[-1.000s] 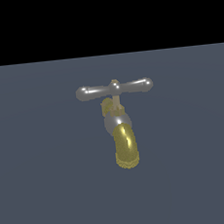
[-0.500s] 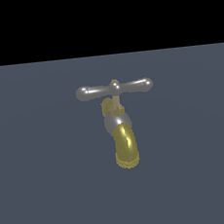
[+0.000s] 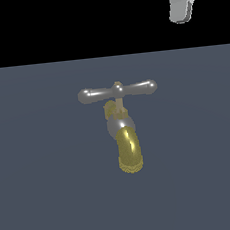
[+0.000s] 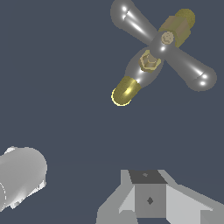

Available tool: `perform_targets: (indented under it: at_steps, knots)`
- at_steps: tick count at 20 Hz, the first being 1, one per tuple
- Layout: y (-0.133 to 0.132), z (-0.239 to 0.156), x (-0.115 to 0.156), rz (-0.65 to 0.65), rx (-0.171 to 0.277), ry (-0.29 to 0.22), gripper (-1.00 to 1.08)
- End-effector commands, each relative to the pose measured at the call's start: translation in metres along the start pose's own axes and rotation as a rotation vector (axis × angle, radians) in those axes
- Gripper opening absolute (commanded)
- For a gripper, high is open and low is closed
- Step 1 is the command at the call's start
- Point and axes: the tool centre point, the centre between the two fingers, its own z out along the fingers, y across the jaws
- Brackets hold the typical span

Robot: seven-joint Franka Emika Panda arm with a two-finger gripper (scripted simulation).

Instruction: Turn on the faucet by rotating a designated handle.

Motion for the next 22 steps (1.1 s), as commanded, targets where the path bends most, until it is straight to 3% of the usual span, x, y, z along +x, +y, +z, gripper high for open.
perform_targets:
  at_steps: [1, 22]
  knots:
    - [0.008, 0.01, 0.0, -0.061, -0.002, 0.0, -1.0]
    - [0.071, 0.085, 0.024, -0.527, -0.016, 0.005, -1.0]
